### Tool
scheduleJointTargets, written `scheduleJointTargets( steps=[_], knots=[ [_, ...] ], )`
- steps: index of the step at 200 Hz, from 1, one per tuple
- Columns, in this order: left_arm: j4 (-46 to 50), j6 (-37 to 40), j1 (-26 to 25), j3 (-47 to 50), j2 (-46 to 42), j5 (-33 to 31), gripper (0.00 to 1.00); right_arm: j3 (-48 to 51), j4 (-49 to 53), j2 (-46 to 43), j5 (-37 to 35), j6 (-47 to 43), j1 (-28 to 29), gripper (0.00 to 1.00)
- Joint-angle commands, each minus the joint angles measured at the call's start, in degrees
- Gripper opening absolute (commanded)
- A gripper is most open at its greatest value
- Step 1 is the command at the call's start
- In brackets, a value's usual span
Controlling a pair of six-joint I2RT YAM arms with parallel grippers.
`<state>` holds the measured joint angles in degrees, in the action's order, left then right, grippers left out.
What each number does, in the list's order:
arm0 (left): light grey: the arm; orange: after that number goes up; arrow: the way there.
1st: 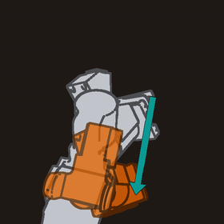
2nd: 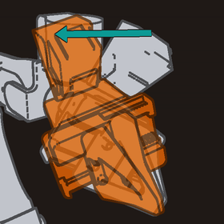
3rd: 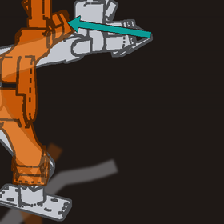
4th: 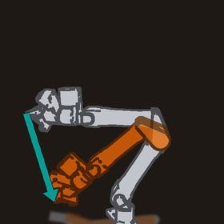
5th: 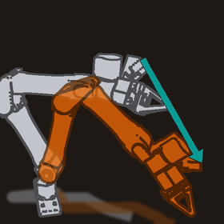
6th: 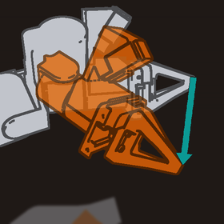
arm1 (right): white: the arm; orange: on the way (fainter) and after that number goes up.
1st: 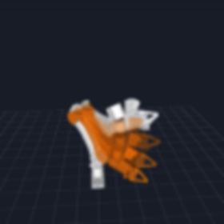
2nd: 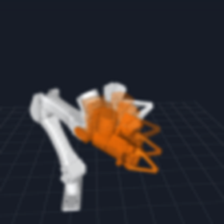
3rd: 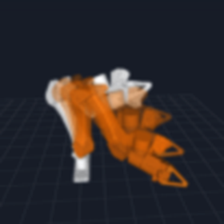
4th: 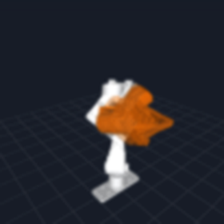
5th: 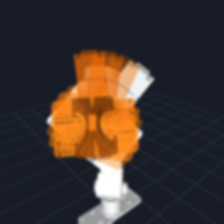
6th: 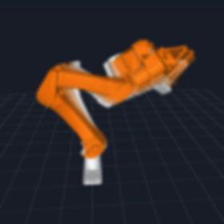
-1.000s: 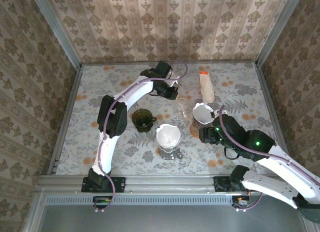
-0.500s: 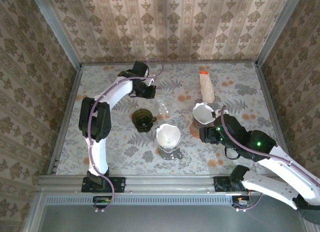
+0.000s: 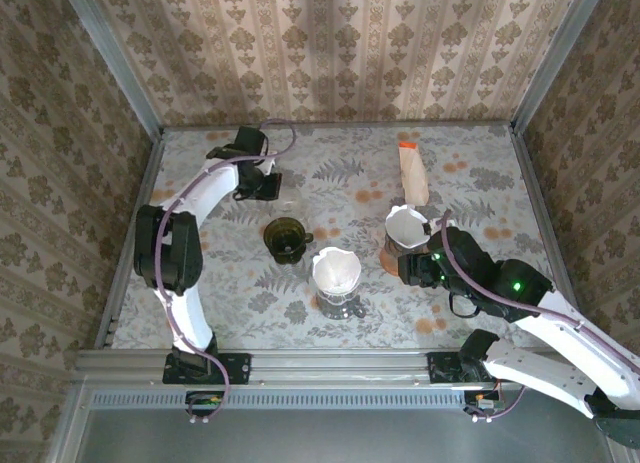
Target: Place the coffee filter in the dripper
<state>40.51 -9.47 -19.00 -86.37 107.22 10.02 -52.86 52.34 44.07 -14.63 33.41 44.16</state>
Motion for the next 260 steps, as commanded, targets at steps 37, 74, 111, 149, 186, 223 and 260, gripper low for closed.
scheduleJointTargets(
  steps=[37,74,111,149,186,223,260],
  knots=[
    [0.9,-2.33,0.61,1.82,-1.08,-0.96,0.04,0.74,-1.1,-0.48,0.68,0.51,-0.3,0.73],
    [0.09,-3.17,0.59,0.6,-2.44,0.5,0.25,1.52,-1.24,-1.13,1.26,1.21,-0.3,0.74],
    [0.86,-4.22,0.09,-2.42,-4.59,1.67,0.4,2.24,-1.89,-1.36,2.06,1.75,-0.28,0.74],
    [-3.44,-8.8,-2.26,3.01,-12.67,5.28,0.49,3.66,-2.28,-1.91,3.79,1.69,-0.3,0.74],
    [-10.58,-15.03,-8.43,17.24,-23.95,6.42,0.5,6.71,-4.57,-3.63,7.86,1.47,-0.21,0.75],
    [-16.31,-22.27,-11.9,33.15,-37.15,5.74,0.51,11.84,-6.36,-6.52,10.61,4.14,1.44,0.74],
    [-15.96,-26.7,-15.39,42.5,-50.57,3.7,0.52,17.87,-8.7,-10.45,11.05,8.45,6.91,0.7]
  ],
)
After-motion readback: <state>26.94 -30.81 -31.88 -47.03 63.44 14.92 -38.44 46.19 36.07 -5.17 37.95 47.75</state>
